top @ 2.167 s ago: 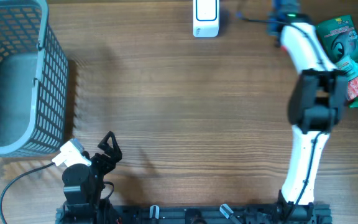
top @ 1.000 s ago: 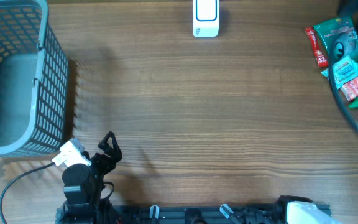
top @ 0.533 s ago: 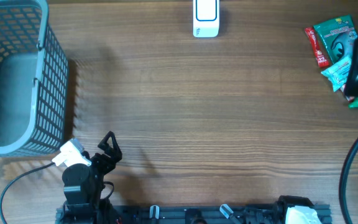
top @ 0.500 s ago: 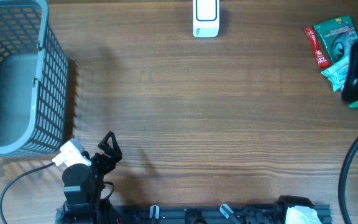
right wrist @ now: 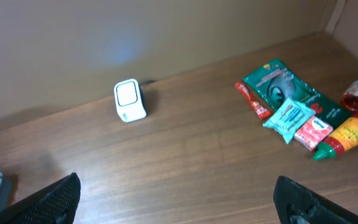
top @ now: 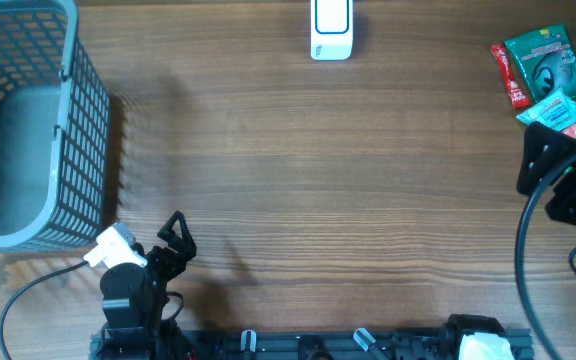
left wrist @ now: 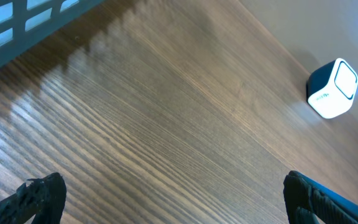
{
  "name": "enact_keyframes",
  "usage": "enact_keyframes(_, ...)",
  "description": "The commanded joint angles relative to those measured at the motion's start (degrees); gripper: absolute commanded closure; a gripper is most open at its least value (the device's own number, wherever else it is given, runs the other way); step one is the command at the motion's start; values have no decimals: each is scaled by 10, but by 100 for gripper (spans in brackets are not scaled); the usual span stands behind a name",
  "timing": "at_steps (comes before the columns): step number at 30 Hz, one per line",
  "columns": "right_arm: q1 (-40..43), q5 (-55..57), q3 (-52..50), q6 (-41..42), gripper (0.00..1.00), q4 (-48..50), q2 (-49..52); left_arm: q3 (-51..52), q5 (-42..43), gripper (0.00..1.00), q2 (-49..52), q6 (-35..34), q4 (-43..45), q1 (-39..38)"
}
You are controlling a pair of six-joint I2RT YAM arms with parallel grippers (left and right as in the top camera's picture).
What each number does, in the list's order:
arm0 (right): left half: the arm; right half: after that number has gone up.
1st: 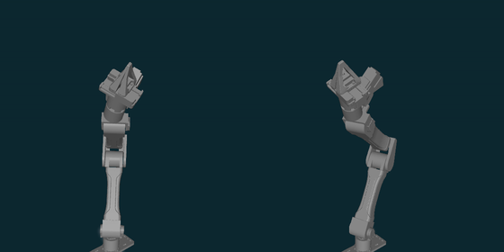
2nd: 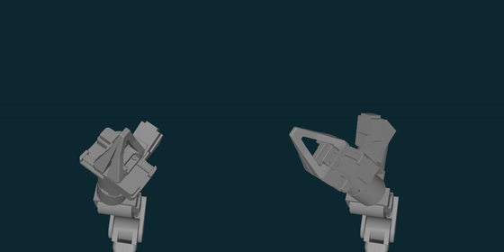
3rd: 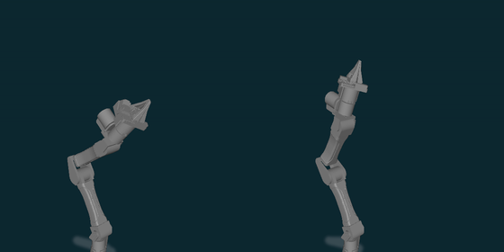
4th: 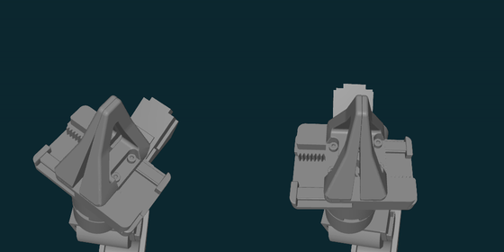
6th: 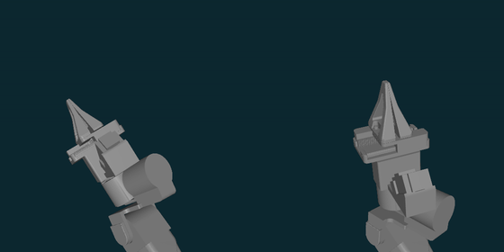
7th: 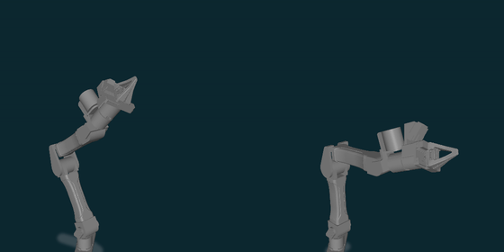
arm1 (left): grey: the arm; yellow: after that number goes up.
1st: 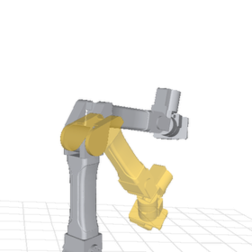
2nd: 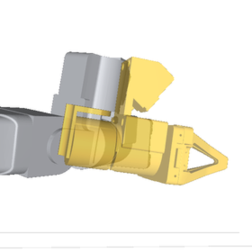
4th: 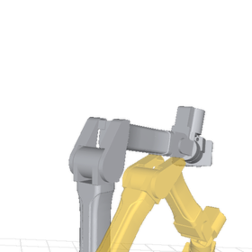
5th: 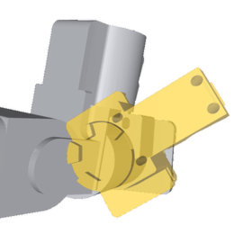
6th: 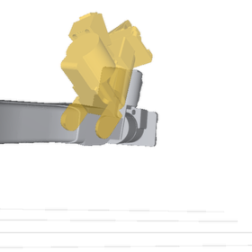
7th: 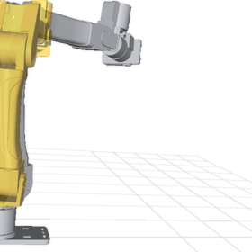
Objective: Scan the item barcode
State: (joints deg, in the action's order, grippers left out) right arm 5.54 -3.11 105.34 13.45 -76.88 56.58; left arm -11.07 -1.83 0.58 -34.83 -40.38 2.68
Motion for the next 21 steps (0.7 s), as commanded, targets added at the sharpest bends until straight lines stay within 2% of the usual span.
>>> enact_keyframes(1, 1, 21, -80, 4, 0, 50, -78, 6, -6, 0, 0, -3, 0, -3)
enact_keyframes(12, 1, 40, -473, 5, 0, 313, -301, 6, -6, 0, 0, -3, 0, -3)
enact_keyframes(21, 1, 40, -719, 5, 0, 499, -443, 6, -6, 0, 0, -3, 0, -3)
